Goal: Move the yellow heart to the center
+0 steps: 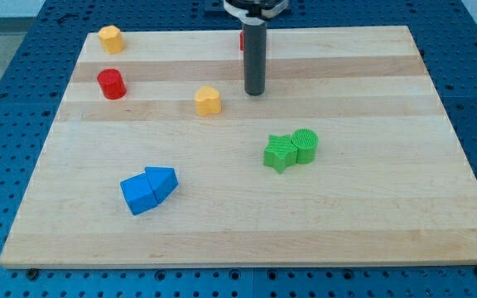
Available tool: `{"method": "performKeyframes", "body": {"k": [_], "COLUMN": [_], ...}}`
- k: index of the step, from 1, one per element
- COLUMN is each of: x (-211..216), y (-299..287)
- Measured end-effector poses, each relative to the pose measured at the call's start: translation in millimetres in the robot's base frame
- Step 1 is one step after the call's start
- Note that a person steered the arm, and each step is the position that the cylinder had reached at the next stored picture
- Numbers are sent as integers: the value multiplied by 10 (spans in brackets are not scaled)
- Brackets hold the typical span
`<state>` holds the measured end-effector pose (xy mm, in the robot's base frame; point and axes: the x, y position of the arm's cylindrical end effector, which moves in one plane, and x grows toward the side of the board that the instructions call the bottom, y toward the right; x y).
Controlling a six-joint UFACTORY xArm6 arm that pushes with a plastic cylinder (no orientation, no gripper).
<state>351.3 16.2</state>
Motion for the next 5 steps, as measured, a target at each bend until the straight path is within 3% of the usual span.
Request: {"method": "performKeyframes", "body": {"k": [1, 5], "x": [346, 518], "y": [217, -478]}}
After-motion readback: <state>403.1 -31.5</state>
